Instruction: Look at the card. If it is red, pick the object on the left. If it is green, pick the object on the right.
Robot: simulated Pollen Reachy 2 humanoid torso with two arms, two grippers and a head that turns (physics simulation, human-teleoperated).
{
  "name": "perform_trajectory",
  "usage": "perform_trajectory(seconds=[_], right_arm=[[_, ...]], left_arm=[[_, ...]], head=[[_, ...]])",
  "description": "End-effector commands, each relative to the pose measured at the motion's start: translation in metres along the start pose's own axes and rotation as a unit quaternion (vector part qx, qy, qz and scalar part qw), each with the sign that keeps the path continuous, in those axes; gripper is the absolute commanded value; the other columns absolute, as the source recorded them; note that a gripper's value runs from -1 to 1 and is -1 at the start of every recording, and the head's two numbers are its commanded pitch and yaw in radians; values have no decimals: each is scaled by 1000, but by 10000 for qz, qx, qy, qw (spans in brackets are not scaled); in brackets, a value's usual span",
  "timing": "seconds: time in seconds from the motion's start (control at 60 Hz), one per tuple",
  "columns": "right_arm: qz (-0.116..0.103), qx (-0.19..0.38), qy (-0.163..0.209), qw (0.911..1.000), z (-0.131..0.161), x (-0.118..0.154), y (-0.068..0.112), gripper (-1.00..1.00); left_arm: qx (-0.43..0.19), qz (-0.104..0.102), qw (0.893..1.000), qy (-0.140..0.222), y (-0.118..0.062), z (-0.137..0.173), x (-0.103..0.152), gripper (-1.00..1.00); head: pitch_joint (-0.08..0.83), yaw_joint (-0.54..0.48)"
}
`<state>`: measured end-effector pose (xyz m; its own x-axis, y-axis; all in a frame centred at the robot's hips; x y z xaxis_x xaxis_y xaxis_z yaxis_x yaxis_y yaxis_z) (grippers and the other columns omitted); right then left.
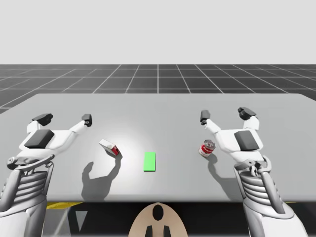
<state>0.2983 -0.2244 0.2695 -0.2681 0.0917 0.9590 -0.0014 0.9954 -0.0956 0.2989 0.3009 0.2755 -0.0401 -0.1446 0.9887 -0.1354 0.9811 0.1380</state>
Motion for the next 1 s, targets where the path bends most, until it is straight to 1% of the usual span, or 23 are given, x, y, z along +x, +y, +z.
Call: perform_trajectory(seconds=[0.017, 0.033, 0.083, 0.117, 0.15, 0.167, 0.183, 0.217, 0.25, 0.3, 0.317, 0.35, 0.417, 0.433, 0.45, 0.5, 0.683, 0.7, 0.75, 0.767, 0.95, 1.0], right_arm=[[-130, -318, -73, 9994, 2, -2, 2, -1000], [-210, -210, -29, 9996, 2, -1, 3, -1000], [-116, -177, -87, 9997, 2, 0, 2, -1000], [-161, -161, -94, 9997, 2, 1, 2, -1000], [-104, -84, 15, 9999, 0, 2, 2, -1000], [-16, -157, 71, 9999, 0, 2, 3, -1000], [-79, -45, 91, 9999, 1, 2, 1, -1000], [-83, -93, 66, 9999, 1, 2, 2, -1000], [5, -119, 60, 9999, 0, 1, 2, -1000], [58, -31, 122, 9999, 0, 0, 2, -1000], [-9, -29, 143, 9999, 0, 0, 1, -1000], [-25, -34, 141, 9999, 0, 0, 2, -1000], [95, -63, 124, 9999, -1, -1, 2, -1000], [37, -32, 131, 9999, -2, -1, 1, -1000], [36, -64, 135, 9999, -2, -2, 1, -1000], [12, -67, 160, 9998, -2, -2, 1, -1000], [13, -49, 235, 9997, -3, -2, 0, -1000], [18, -53, 229, 9997, -3, -1, 0, -1000], [1, -51, 234, 9997, -3, -1, 0, -1000], [-5, -47, 237, 9997, -2, -1, 1, -1000], [-20, -55, 238, 9997, -2, 0, 0, -1000], [-42, -64, 233, 9997, -2, 1, -1, -1000]], left_arm=[[9, -15, 10000, -8, 0, 0, 0, -1000], [9, -15, 10000, -10, 0, 0, 0, -1000], [15, -14, 10000, -15, 0, 0, 0, -1000], [20, -9, 10000, -17, 0, 0, 0, -1000], [19, -8, 10000, -19, 0, 0, 0, -1000], [20, -8, 10000, -19, 0, 0, 0, -1000], [20, -10, 10000, -18, 0, 0, 0, -1000], [20, -11, 10000, -16, 0, 0, 0, -1000], [21, -14, 10000, -12, 0, 0, 0, -1000], [19, -19, 10000, -11, 0, 0, 0, -1000], [20, -31, 10000, -13, -1, 0, 0, -1000], [19, -33, 10000, -13, -1, 0, 0, -1000], [17, -49, 10000, -17, -1, -1, 0, -1000], [16, -53, 10000, -20, -1, -1, 0, -1000], [14, -55, 10000, -22, -2, -1, 0, -1000], [11, -62, 10000, -26, -1, -1, 0, -1000], [-6, -83, 10000, -36, -2, 0, 1, -1000], [-4, -89, 10000, -42, -2, 0, 1, -1000], [2, -92, 9999, -51, -2, 0, 1, -1000], [6, -91, 9999, -55, -2, 0, 2, -1000], [-4, -98, 9999, -37, -3, 0, 2, -1000], [-12, -101, 9999, -35, -4, 1, 2, -1000]], head=[[-30, 2], [-27, 2], [-15, 1], [-4, 1], [26, 1], [36, 1], [49, 2], [87, 2], [146, 5], [192, 5], [238, 5], [268, 5], [347, 3], [358, 2], [382, 1], [411, 0], [552, 3], [583, -1], [604, -4], [629, -3], [721, 38], [746, 67]])
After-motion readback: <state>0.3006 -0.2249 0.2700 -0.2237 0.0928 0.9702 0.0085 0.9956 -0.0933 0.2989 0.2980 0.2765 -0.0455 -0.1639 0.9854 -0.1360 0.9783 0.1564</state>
